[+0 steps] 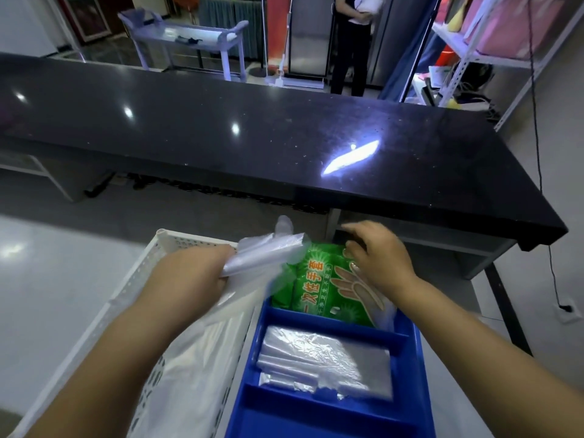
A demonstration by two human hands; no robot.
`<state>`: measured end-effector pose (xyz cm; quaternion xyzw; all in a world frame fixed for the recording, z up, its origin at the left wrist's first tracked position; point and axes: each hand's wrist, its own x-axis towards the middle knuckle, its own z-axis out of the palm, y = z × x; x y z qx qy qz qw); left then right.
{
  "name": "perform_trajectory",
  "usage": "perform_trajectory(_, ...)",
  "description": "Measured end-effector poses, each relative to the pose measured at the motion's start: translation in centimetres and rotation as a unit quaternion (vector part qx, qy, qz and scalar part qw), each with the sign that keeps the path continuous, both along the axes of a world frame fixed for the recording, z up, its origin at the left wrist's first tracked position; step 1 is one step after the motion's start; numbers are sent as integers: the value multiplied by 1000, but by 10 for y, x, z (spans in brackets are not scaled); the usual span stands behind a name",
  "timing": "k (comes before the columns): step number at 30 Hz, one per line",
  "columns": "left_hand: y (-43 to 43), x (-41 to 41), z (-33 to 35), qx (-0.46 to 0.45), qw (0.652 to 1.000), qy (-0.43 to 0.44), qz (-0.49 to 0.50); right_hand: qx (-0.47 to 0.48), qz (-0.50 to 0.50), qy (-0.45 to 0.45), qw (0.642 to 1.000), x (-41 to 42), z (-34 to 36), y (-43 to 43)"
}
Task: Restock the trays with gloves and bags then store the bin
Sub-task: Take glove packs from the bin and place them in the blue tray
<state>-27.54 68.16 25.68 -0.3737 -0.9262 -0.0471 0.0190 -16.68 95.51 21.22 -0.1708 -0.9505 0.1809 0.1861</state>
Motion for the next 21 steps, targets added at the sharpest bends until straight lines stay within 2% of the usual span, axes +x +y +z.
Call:
perform_trajectory(2, 14, 2, -2, -15, 999, -33, -12, 70, 43, 205, 975, 11, 21, -15)
perform_trajectory(3, 22, 4, -1, -20, 999, -40, -18, 97, 71, 268, 956, 17, 30, -24)
perform_trajectory(5, 38, 11, 1, -28, 998, -43, -36, 158, 144, 314, 925, 29, 38, -45)
perform_trajectory(8, 63, 23, 8, -27, 995, -73, -60, 263, 240, 257, 898, 39, 21, -59)
perform_trajectory(10, 76, 28, 12, -6, 988, -135, -76, 295, 245, 198, 902, 42, 4, -52)
perform_trajectory(15, 89, 33, 19, 64, 921, -363, -125, 281, 210, 118, 929, 55, 3, -34)
perform_trajectory(18, 94, 34, 19, 56, 898, -406, -162, 290, 209, 91, 930, 61, 4, -32)
perform_trajectory(21, 102, 37, 17, 55, 878, -442, -175, 261, 187, 107, 941, 62, 2, -30)
